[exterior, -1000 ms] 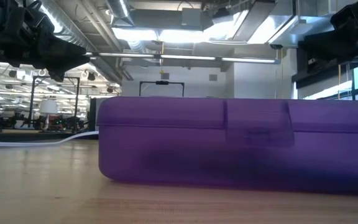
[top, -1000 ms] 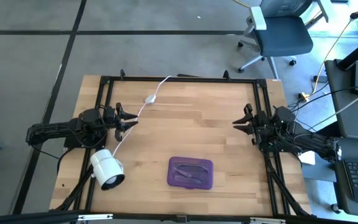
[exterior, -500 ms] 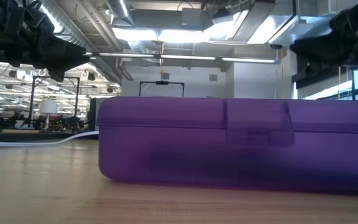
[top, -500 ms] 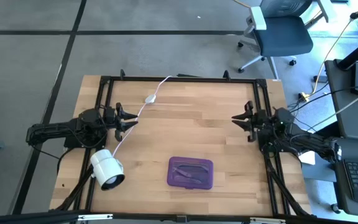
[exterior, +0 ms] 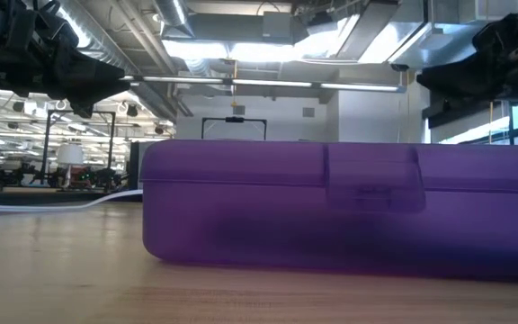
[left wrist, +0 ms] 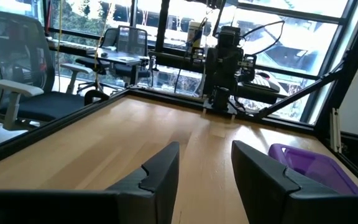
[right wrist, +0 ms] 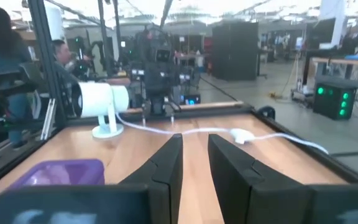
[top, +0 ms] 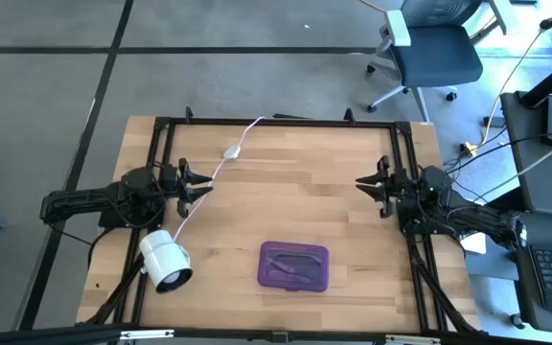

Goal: Pick & place school supplies into a supply box
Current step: Return to Home Position

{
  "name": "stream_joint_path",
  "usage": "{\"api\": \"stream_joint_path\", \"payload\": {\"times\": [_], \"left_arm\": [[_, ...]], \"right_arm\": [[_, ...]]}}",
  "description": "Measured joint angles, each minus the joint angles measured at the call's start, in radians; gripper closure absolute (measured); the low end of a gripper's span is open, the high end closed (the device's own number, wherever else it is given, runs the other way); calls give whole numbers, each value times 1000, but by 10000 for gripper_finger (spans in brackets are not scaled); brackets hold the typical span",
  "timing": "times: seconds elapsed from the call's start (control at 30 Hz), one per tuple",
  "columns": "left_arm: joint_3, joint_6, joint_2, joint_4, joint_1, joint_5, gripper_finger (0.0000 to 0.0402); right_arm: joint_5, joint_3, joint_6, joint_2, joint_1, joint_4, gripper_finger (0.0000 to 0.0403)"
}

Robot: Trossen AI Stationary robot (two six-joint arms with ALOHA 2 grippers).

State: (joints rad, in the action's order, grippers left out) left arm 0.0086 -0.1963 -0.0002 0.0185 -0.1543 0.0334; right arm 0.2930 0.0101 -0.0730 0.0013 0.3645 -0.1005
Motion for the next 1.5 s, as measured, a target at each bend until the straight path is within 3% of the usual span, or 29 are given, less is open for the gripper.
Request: {"api": "stream_joint_path", "payload": {"times": [1.5], "left_arm": [[0, 0, 0, 0, 0, 0, 262]], "right_arm": [[21, 0, 3, 3, 0, 42, 321]]}}
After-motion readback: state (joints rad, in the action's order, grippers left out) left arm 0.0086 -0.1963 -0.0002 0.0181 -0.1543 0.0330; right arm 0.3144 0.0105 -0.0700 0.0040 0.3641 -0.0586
